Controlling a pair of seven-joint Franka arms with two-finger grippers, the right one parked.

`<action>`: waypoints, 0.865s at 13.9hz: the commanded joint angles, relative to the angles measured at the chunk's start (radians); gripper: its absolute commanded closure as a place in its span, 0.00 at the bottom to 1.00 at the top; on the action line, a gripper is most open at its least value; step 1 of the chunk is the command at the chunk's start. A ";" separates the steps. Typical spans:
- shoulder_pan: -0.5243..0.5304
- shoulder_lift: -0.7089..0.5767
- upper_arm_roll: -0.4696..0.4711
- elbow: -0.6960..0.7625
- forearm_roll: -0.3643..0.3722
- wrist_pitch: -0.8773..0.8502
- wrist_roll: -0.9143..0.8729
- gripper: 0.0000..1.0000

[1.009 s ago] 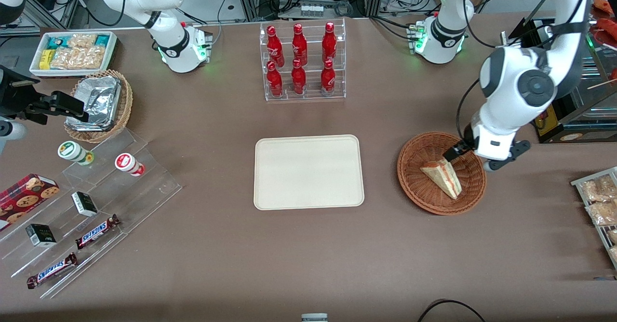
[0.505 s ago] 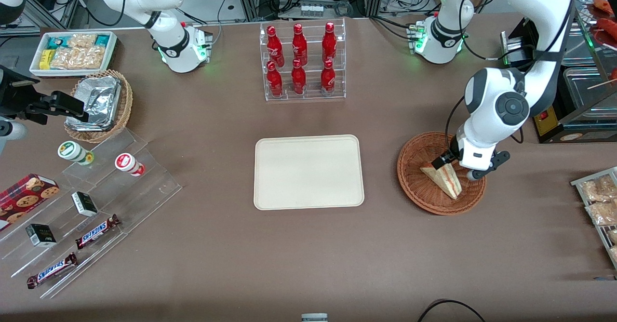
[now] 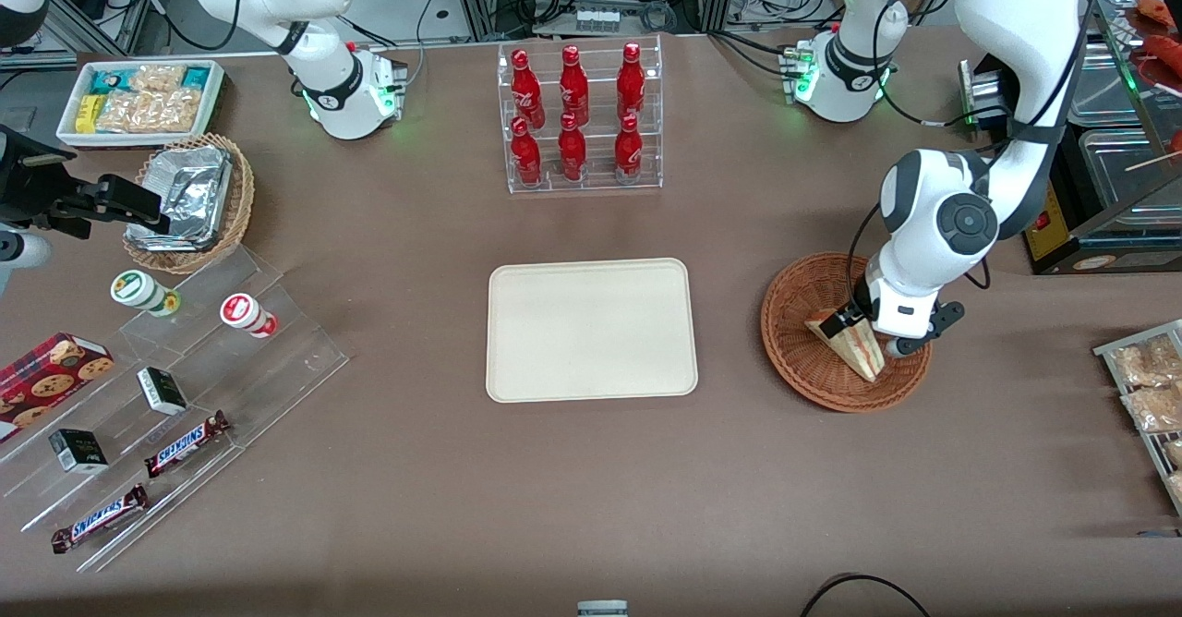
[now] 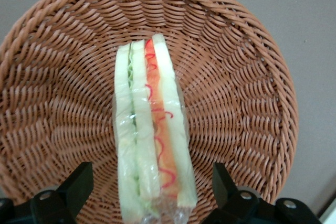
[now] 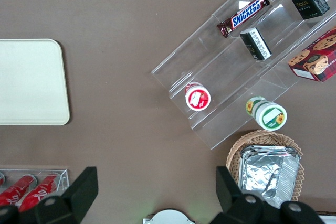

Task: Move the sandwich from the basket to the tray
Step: 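Lower the left gripper and close it on the wrapped sandwich, then lift the sandwich and carry it over the cream tray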

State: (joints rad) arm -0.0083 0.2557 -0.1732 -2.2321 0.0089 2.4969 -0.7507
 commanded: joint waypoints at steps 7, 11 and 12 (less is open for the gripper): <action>0.013 0.018 0.000 0.031 0.065 0.017 -0.009 1.00; 0.005 -0.075 -0.006 0.125 0.106 -0.186 -0.006 1.00; 0.001 -0.075 -0.012 0.199 0.108 -0.279 -0.007 1.00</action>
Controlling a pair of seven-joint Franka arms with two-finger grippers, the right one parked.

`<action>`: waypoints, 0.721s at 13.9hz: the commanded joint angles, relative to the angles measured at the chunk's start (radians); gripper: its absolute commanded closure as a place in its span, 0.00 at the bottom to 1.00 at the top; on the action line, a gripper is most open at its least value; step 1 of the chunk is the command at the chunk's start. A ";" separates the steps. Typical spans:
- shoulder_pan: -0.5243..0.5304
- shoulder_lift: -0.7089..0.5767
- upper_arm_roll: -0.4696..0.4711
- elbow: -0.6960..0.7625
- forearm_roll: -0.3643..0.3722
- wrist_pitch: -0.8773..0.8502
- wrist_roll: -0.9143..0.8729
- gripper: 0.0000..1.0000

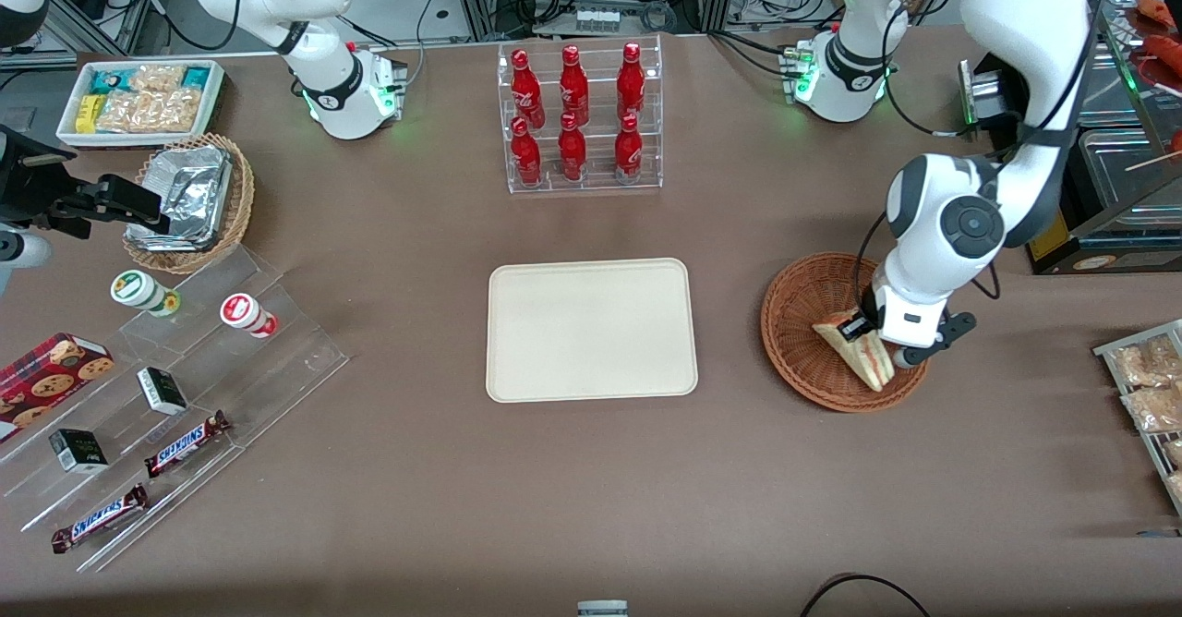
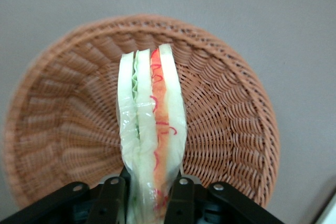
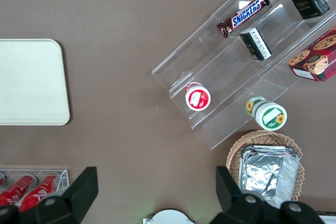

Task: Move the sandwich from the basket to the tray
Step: 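Lift the sandwich and carry it over the cream tray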

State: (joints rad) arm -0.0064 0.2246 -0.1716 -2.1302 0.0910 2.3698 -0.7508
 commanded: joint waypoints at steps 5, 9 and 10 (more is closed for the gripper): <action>-0.185 -0.004 -0.032 0.349 0.012 -0.414 -0.021 1.00; -0.363 0.097 -0.032 0.455 0.004 -0.409 -0.036 1.00; -0.403 0.134 -0.032 0.490 -0.008 -0.408 -0.062 1.00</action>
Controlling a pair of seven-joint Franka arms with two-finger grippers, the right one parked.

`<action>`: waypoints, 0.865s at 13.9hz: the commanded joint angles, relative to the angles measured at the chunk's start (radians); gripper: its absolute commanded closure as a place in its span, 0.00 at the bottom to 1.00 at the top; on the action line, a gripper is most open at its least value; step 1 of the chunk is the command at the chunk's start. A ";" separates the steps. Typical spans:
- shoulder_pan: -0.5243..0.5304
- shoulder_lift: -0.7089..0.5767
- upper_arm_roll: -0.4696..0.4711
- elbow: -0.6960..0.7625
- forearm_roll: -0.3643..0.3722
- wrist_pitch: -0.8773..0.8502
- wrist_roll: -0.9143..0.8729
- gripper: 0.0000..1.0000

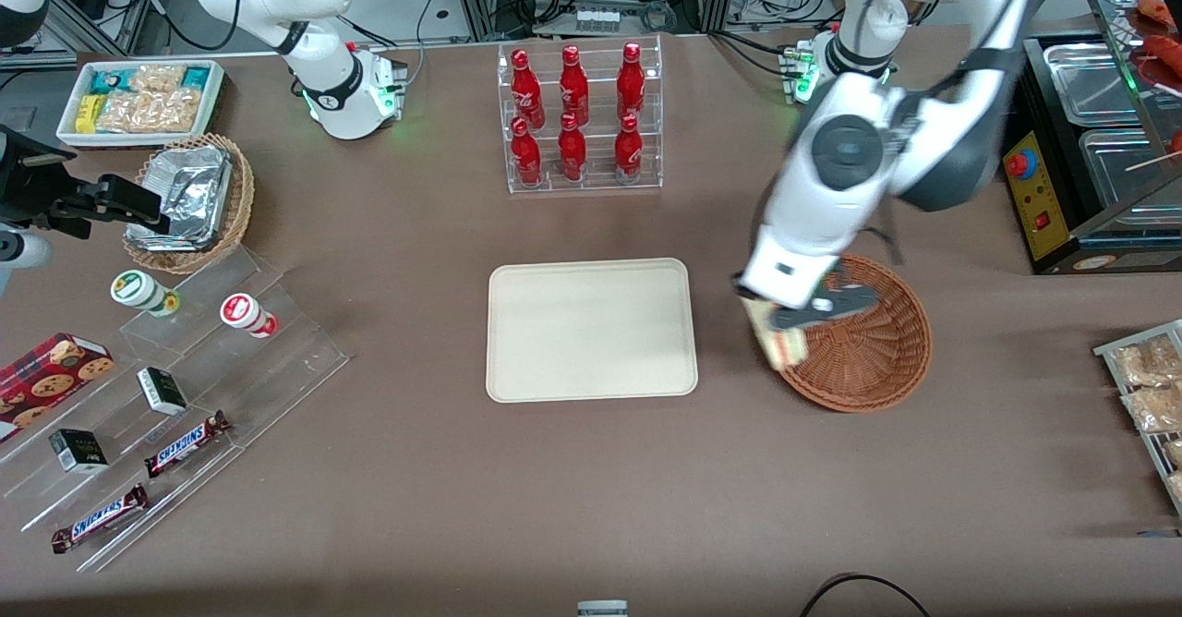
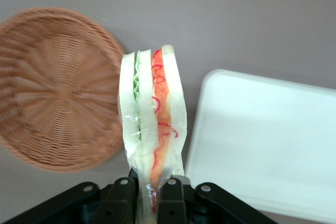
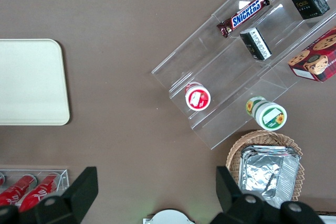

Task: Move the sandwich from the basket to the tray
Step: 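Lift the sandwich and carry it over the cream tray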

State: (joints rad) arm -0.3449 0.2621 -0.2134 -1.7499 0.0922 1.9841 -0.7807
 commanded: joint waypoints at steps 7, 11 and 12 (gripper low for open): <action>-0.264 0.351 0.009 0.248 -0.003 0.151 -0.040 1.00; -0.313 0.414 0.011 0.248 -0.002 0.200 -0.035 1.00; -0.319 0.428 0.011 0.250 0.000 0.202 -0.032 1.00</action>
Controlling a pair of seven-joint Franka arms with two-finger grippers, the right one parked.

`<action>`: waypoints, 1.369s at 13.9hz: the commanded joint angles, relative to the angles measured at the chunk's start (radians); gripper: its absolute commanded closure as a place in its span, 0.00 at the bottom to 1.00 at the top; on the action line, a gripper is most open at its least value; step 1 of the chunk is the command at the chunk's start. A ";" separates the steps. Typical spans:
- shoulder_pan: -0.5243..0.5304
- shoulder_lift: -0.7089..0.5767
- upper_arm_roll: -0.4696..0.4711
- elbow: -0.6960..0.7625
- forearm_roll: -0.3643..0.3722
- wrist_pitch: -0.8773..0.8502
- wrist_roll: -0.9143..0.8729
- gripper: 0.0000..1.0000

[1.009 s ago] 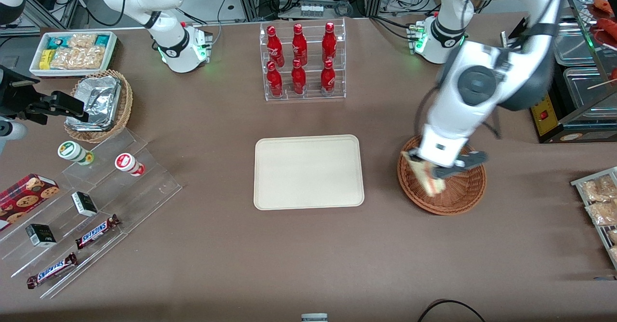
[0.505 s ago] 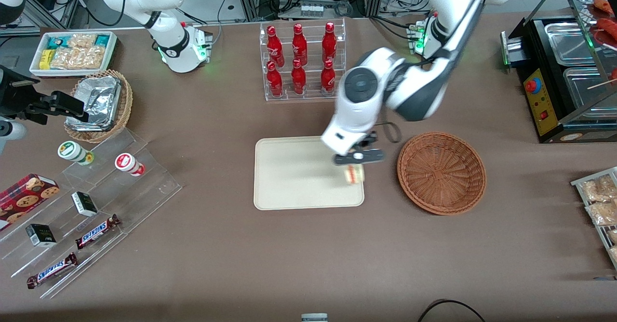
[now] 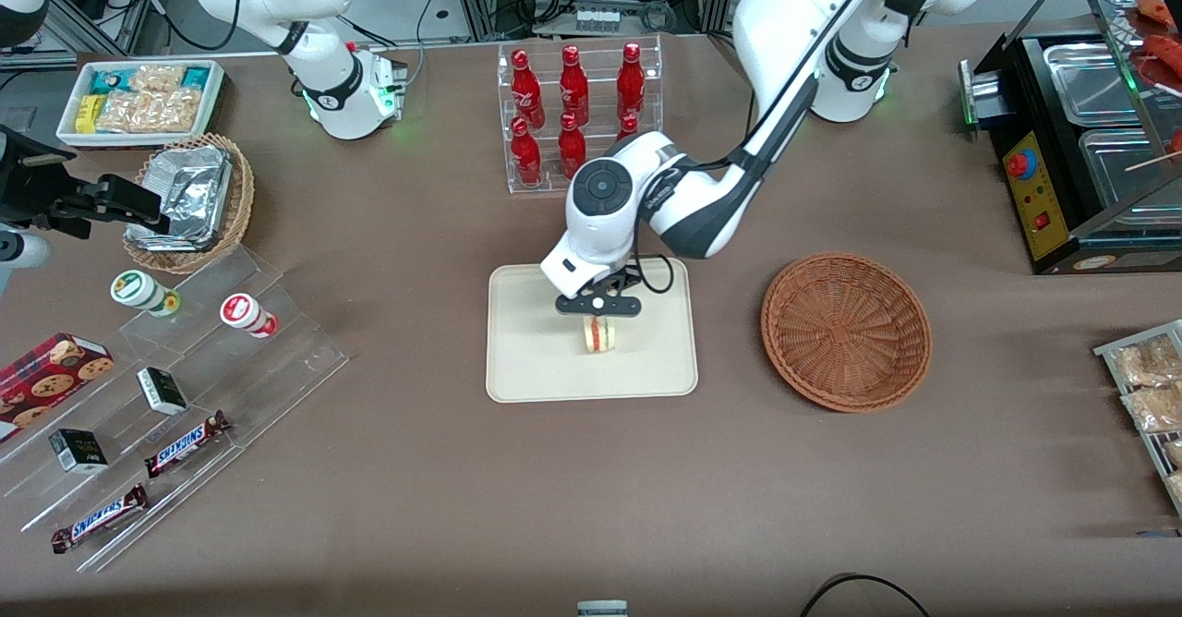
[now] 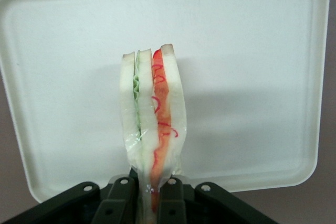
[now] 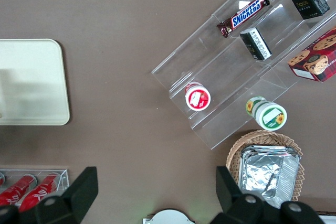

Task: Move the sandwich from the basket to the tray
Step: 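Lower the sandwich onto the tray and open the left gripper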

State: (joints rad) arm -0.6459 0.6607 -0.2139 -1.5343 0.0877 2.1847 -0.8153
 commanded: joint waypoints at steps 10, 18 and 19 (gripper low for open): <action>-0.038 0.094 0.016 0.033 0.015 0.109 -0.010 0.00; 0.063 -0.151 0.019 0.023 0.000 -0.097 -0.120 0.00; 0.084 -0.195 0.021 0.023 0.000 -0.147 -0.120 0.00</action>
State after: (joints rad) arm -0.6028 0.5659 -0.1936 -1.4774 0.0895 2.1129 -0.9110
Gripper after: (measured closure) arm 0.000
